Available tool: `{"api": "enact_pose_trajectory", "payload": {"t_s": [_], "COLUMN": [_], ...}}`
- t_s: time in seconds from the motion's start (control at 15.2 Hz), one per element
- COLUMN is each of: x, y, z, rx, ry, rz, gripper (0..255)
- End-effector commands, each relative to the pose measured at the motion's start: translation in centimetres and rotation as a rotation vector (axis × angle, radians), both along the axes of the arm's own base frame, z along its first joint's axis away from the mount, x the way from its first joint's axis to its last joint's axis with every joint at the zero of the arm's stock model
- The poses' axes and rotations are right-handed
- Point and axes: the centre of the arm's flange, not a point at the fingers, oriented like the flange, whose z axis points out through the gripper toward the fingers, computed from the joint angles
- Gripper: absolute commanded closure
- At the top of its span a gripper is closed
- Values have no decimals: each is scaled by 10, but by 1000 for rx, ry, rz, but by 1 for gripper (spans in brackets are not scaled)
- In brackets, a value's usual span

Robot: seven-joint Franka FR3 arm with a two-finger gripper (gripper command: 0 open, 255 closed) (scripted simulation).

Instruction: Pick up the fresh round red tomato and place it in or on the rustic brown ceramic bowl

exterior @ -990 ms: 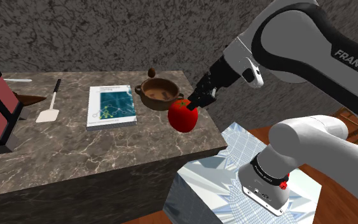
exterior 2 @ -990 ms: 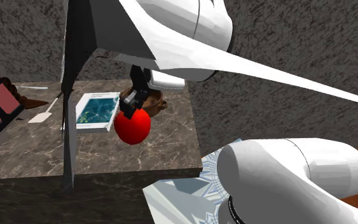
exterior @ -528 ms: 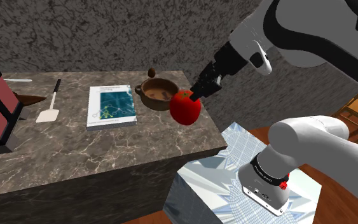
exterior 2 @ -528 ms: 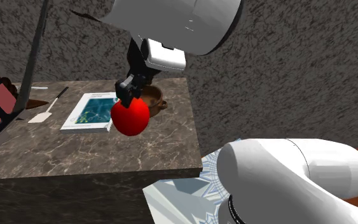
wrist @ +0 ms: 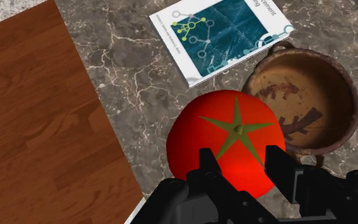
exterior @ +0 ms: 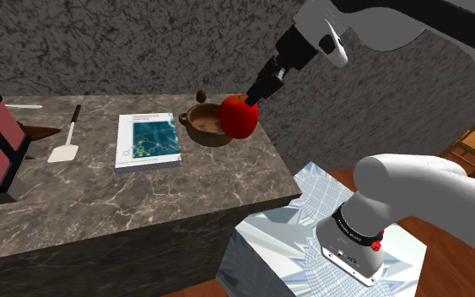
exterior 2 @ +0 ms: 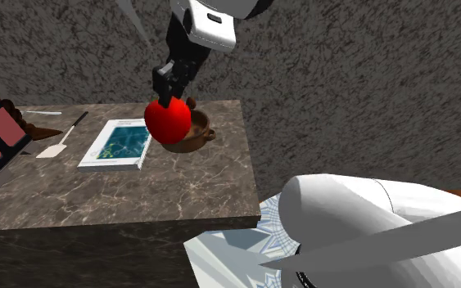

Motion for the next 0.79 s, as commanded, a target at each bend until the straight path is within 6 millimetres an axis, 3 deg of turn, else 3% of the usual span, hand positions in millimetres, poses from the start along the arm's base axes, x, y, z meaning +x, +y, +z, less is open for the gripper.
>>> {"api": "enact_pose_trajectory", "payload": {"t_s": [0.0, 0.73], "x": [24, 152], "y": [-11, -71], "z": [6, 42], "rx": [1, 1], "ry": [0, 0], "rz": [0, 0], "gripper": [255, 255]}}
